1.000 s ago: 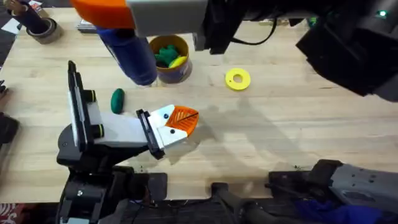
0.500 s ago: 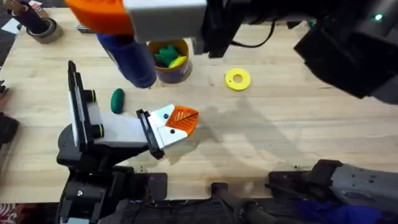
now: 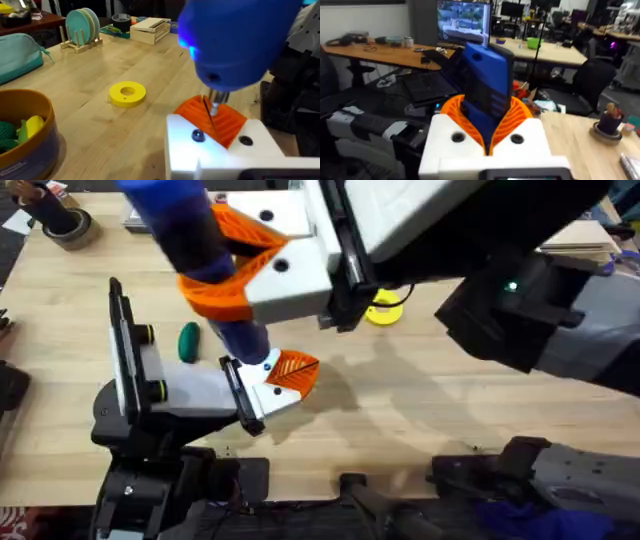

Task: Pick up the gripper from the table and insert it into the empty holder that is missing its gripper. Then pick up a screw, insert it into the mounting hole, and use the screwdriver to tighten it. Finally, clean up the table by picking up the vegetable and placing it into the bucket.

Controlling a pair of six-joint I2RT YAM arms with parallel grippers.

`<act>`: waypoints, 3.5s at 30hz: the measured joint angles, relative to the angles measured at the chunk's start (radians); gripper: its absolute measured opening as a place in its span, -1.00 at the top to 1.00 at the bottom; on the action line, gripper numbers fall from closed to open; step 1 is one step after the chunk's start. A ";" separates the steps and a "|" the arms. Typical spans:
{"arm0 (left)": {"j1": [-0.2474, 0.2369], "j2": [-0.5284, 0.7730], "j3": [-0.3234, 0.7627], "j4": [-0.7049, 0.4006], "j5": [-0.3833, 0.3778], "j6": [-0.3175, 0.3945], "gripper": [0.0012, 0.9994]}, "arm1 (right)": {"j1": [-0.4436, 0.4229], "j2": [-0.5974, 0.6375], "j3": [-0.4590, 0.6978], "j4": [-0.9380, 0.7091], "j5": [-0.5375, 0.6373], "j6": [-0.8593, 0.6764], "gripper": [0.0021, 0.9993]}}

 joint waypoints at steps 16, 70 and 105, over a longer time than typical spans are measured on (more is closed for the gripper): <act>0.000 0.000 0.000 0.000 0.000 0.000 0.97 | -0.026 -0.003 -0.010 0.002 -0.065 0.008 0.95; 0.000 0.000 0.000 0.000 0.000 0.000 0.97 | -0.026 0.040 -0.023 0.039 -0.069 -0.006 0.95; 0.000 0.000 0.000 0.000 -0.002 0.000 0.97 | -0.026 0.041 -0.046 0.137 -0.069 0.002 0.95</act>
